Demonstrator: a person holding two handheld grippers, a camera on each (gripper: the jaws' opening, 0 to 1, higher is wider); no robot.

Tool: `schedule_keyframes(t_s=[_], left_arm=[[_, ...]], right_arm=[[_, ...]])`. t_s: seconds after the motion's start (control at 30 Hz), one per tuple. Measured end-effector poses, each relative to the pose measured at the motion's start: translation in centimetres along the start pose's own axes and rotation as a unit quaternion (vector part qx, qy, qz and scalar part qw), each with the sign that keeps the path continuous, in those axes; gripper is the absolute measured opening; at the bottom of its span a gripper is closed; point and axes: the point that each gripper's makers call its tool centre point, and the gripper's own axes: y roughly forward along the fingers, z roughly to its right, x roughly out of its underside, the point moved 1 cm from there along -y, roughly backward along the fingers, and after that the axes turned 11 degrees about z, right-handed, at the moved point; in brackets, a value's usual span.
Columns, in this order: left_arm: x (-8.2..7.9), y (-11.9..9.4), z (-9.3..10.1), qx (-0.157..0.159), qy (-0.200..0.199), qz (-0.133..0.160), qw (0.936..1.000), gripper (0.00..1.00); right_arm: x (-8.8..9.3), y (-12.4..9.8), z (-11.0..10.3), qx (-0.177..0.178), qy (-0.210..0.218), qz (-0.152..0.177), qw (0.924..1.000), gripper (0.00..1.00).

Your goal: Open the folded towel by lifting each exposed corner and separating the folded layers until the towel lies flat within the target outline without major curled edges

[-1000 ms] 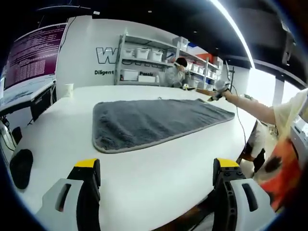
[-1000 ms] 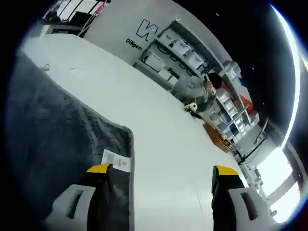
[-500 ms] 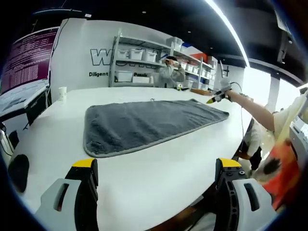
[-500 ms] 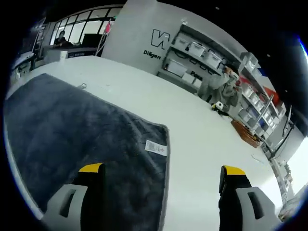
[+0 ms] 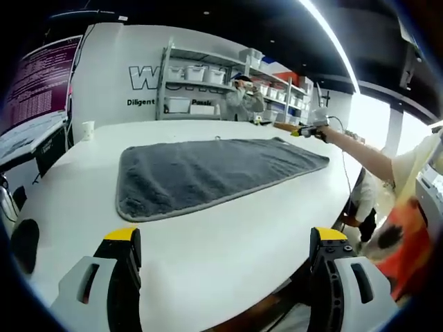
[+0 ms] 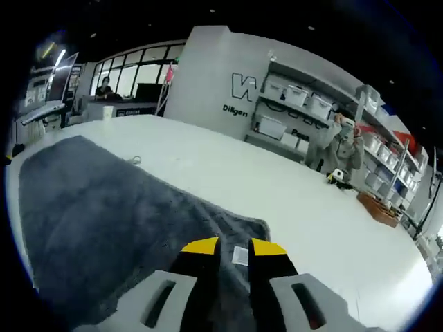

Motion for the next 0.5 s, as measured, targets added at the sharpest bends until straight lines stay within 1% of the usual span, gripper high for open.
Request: schedule_keyframes(t_s=[0.03, 0.07, 0.1, 0.13, 0.17, 0.27, 0.33, 0.4, 0.43, 0.5], left_arm=[[0.1, 0.0, 0.0, -0.001, 0.000, -0.001, 1.0000, 0.99], [0.2, 0.0, 0.0, 0.000, -0.001, -0.002, 1.0000, 0.99], [0.2, 0.0, 0.0, 0.000, 0.000, -0.003, 1.0000, 0.99], [0.4, 0.1, 0.0, 0.002, 0.001, -0.006, 1.0000, 0.99], [0.5, 0.1, 0.1, 0.003, 0.000, -0.007, 1.0000, 0.99], [0.9, 0.0, 0.1, 0.003, -0.004, -0.013, 0.9999, 0.99], [1.3, -0.3, -0.2, -0.006, 0.001, -0.022, 0.9997, 0.99], [1.7, -0.5, -0.4, -0.012, 0.010, -0.033, 0.9993, 0.99], [1.8, -0.6, -0.4, -0.013, 0.011, -0.035, 0.9992, 0.99], [2.0, -0.9, -0.5, -0.010, 0.007, -0.036, 0.9993, 0.99]], right_arm=[[-0.2, 0.7, 0.3, 0.002, 0.004, 0.001, 1.0000, 0.03], [-0.1, 1.7, 0.7, 0.007, 0.013, 0.002, 0.9999, 0.02], [0.0, 1.8, 0.7, 0.008, 0.016, 0.002, 0.9998, 0.03], [0.3, 2.9, 0.9, 0.007, 0.027, 0.005, 0.9996, 0.04], [0.6, 4.3, 1.6, 0.013, 0.033, 0.002, 0.9994, 0.05], [1.6, 5.9, 2.1, 0.032, 0.032, -0.011, 0.9989, 0.05], [2.0, 7.3, 2.6, 0.039, 0.044, -0.016, 0.9981, 0.07], [2.2, 8.4, 2.9, 0.041, 0.051, -0.013, 0.9977, 0.09], [2.4, 8.4, 2.7, 0.047, 0.053, -0.011, 0.9974, 0.10], [2.7, 9.5, 3.5, 0.058, 0.050, -0.012, 0.9970, 0.12]])
